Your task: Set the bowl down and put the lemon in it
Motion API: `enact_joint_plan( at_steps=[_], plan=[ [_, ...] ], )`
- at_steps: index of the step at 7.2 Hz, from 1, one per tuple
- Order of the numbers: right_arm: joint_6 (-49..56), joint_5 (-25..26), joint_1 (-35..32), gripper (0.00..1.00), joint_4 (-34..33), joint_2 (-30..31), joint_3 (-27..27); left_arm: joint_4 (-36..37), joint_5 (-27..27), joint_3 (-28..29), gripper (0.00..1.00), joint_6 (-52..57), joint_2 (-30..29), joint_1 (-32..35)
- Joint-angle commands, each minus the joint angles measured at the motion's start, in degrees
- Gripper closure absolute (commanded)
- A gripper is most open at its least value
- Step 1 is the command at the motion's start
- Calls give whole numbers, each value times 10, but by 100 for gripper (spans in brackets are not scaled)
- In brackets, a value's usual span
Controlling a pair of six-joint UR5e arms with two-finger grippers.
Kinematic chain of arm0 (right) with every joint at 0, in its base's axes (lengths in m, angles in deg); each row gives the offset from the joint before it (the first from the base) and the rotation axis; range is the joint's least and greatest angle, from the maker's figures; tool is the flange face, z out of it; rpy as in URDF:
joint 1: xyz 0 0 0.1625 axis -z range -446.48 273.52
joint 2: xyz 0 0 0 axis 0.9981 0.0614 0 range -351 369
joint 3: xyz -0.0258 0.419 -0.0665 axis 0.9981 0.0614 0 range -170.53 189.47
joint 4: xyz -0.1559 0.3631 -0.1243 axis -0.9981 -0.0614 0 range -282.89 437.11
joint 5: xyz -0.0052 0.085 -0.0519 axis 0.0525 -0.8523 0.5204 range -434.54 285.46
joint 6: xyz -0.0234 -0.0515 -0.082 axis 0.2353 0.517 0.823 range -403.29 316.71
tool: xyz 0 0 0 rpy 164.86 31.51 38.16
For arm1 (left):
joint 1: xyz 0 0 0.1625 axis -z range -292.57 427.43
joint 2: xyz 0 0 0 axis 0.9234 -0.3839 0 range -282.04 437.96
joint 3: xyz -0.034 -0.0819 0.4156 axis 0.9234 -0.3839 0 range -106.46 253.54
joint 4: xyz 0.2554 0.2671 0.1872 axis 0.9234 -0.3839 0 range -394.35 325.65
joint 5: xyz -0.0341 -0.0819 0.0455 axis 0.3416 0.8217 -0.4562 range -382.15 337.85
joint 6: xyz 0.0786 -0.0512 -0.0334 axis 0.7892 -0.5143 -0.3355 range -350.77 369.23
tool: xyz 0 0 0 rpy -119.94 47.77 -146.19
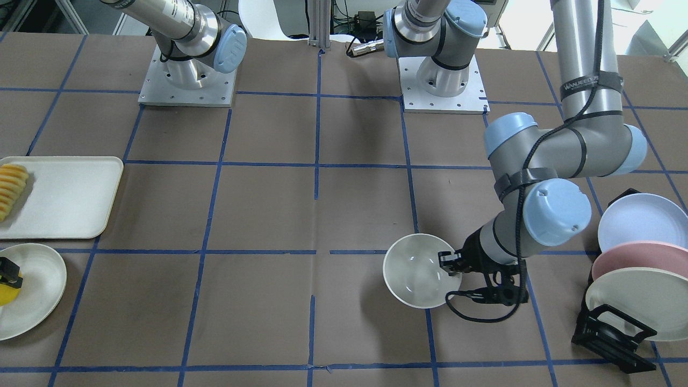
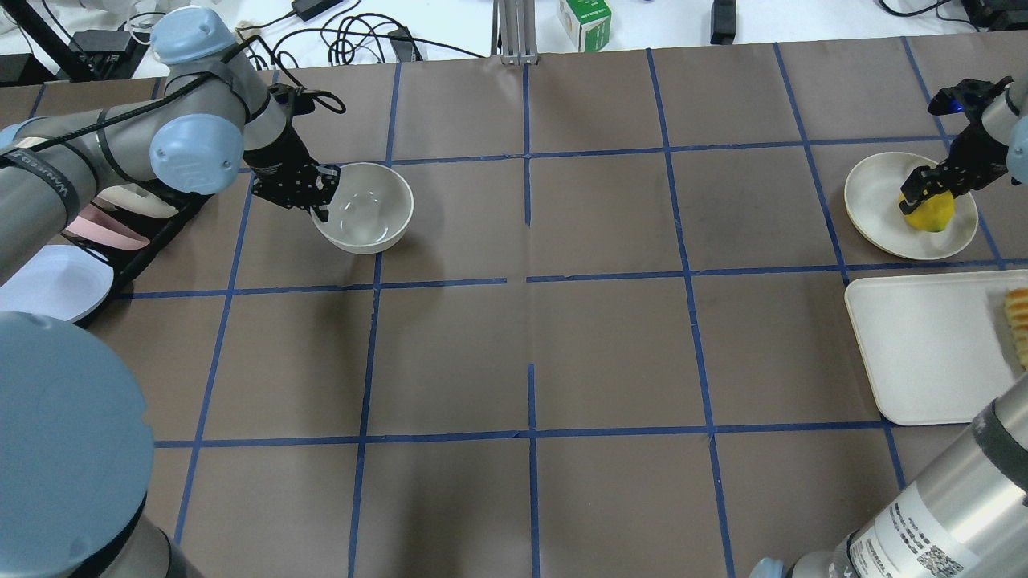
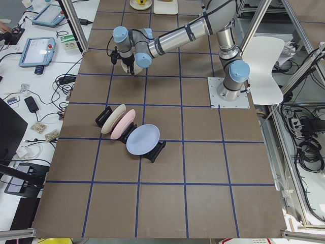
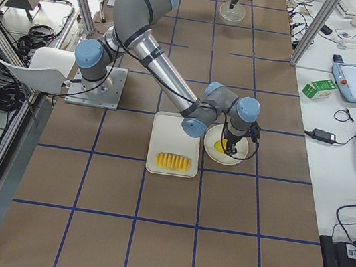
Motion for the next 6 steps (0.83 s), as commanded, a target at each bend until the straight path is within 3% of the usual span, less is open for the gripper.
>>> enact_joint_plan(
  at_steps=[1,3,4,6],
  plan=[
    [-5,7,-3,81,119,76,34,23,45,-33,100,-140,13,93],
    [-19,18,-3,81,245,184,43,88,57,-64,100,-167,11,136],
    [-31,46,-4,81,305,241,41,150,57,-93,100,-180,5,140],
    [-49,44,-4,81,346,281,38,203,57,-122,100,-183,-1,140]
  ],
)
